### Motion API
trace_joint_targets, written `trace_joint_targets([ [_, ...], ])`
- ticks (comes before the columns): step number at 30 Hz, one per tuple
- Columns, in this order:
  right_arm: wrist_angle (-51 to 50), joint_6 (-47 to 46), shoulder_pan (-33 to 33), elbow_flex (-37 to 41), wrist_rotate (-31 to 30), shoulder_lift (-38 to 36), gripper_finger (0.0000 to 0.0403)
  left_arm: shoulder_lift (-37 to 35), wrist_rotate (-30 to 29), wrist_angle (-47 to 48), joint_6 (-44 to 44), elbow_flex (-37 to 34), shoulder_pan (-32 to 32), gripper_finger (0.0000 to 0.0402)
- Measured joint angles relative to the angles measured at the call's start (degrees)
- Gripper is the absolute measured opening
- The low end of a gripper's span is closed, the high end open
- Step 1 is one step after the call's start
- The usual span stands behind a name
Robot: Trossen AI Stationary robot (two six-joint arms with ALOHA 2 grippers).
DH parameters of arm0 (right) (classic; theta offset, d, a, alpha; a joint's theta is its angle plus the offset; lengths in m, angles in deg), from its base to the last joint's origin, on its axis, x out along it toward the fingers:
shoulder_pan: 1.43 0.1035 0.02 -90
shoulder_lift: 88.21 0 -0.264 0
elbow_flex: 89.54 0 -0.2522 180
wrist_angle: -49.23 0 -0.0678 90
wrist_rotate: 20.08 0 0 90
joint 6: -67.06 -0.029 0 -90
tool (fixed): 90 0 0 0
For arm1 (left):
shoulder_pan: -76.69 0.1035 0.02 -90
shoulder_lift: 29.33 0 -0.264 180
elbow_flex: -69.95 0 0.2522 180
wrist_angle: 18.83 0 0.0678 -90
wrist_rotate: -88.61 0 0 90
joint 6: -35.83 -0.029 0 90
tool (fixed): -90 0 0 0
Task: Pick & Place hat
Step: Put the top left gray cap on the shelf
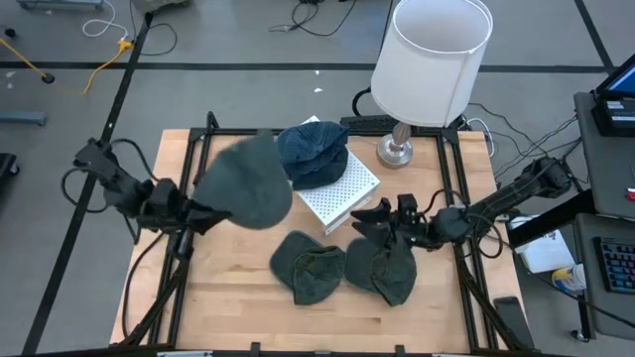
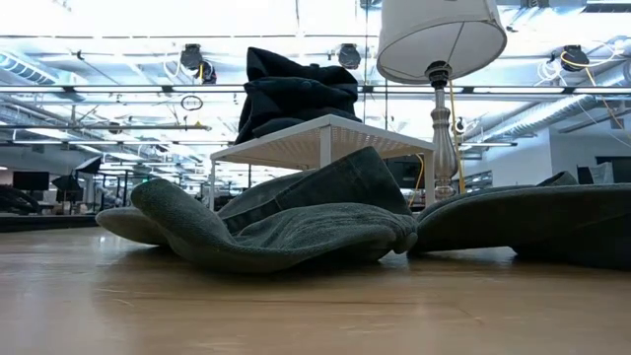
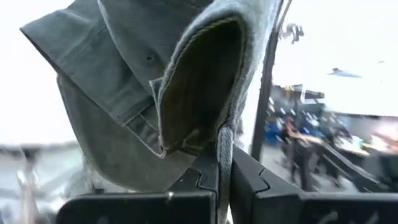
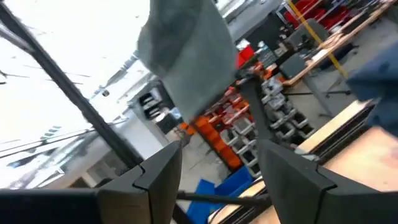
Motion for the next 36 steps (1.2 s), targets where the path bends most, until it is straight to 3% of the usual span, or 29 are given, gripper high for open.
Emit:
trace_joint_targets([
  [4, -4.7, 0.0, -2.4, -5.8, 0.4, 0.0, 0.0203, 3.0, 0.7, -7.2, -7.2, 1.3, 2.4, 0.0008],
  [10, -7.2, 0.6, -6.8, -11.6, 7.8, 0.1, 0.0207, 9.8, 7.3, -7.8, -10.0, 9.5, 8.7, 0.0008],
  [23, -11.5, 4.2, -9.5, -18.8, 14.2, 0.0, 0.0228, 25.9, 24.7, -2.2, -7.9, 28.8, 20.5, 0.0008],
  [28, -11.3, 5.8, -9.4, -21.3, 18.0, 0.0, 0.0228, 30.6, 28.8, -2.2, -5.1, 32.3, 23.4, 0.0008],
  [36, -11.4, 9.2, -7.7, -22.9, 18.2, 0.0, 0.0218, 33.7, 30.2, -3.1, -1.9, 33.2, 25.4, 0.0008],
])
